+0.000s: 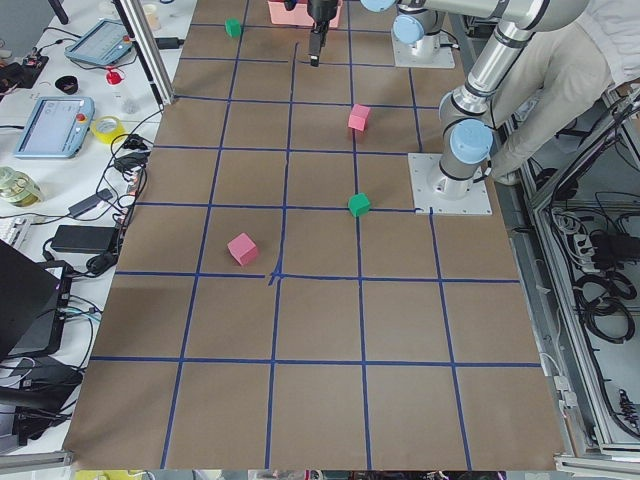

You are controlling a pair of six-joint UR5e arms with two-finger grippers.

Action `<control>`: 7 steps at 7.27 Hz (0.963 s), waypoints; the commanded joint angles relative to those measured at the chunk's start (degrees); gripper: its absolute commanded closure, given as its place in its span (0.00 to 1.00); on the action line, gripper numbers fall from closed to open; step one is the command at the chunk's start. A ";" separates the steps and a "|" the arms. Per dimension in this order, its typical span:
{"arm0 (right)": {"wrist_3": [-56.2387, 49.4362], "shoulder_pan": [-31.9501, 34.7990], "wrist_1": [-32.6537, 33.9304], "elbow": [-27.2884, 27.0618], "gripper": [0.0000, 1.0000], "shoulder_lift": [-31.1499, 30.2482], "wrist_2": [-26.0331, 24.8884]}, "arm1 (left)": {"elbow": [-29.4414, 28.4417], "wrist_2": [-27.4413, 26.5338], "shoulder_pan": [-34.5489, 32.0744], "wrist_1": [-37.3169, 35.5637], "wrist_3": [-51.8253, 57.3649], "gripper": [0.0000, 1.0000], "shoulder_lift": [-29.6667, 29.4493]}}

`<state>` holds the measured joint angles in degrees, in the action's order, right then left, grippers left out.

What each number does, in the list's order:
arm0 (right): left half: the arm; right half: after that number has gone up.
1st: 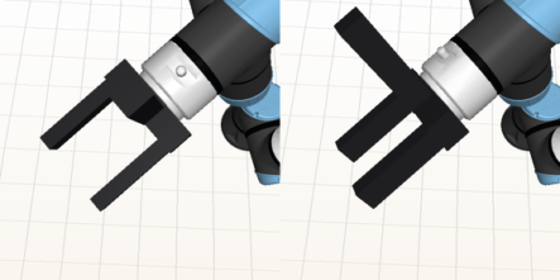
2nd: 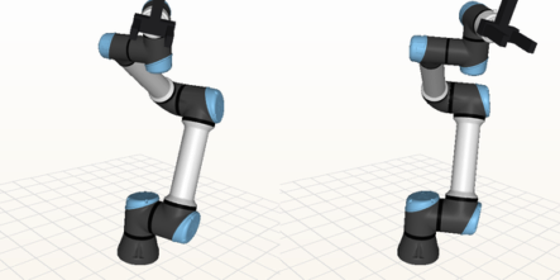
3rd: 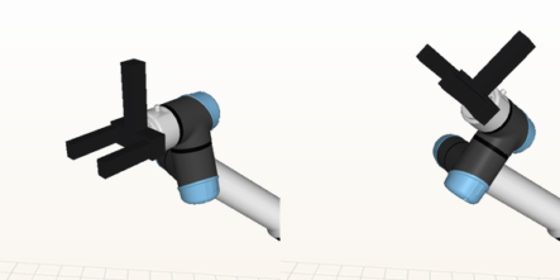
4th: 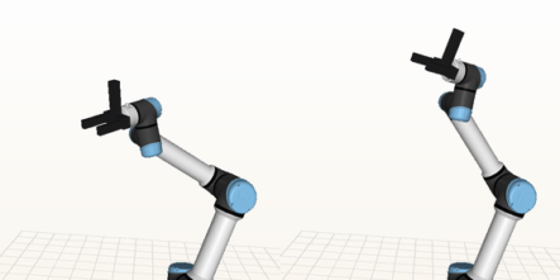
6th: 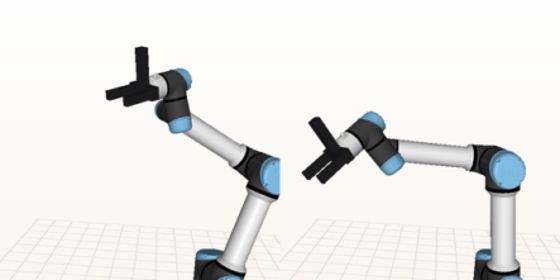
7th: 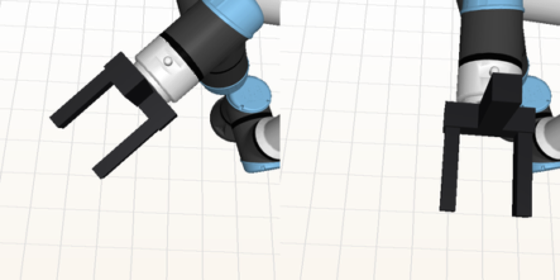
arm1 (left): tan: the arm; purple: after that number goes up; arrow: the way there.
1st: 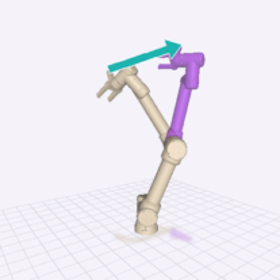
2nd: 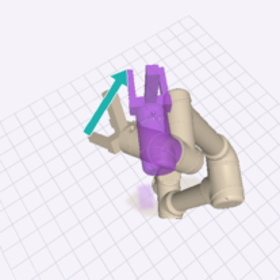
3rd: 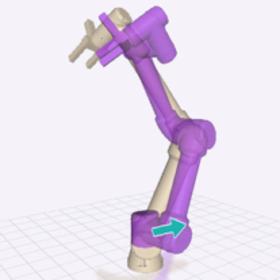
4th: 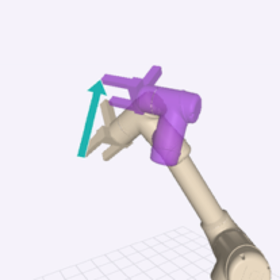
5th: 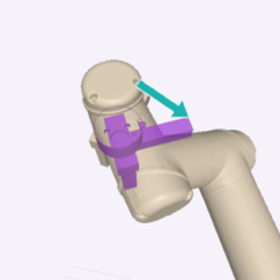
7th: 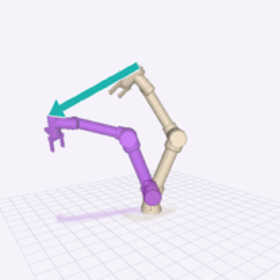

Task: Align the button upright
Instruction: 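Lower the right gripper into the box and close on the button switch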

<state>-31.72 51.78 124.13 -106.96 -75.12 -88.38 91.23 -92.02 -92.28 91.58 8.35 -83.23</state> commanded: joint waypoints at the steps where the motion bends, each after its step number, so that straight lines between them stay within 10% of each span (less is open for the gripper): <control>1: -1.67 -0.54 1.64 -0.35 0.00 1.47 0.75 | -0.09 -0.09 0.00 0.00 0.00 0.00 0.00; 7: -2.12 -0.54 2.35 -0.35 0.00 3.13 0.75 | -0.09 -0.09 0.00 0.00 0.00 0.00 0.00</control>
<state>-33.77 51.24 126.48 -107.35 -72.26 -87.62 91.14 -92.13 -92.29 91.58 8.35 -83.23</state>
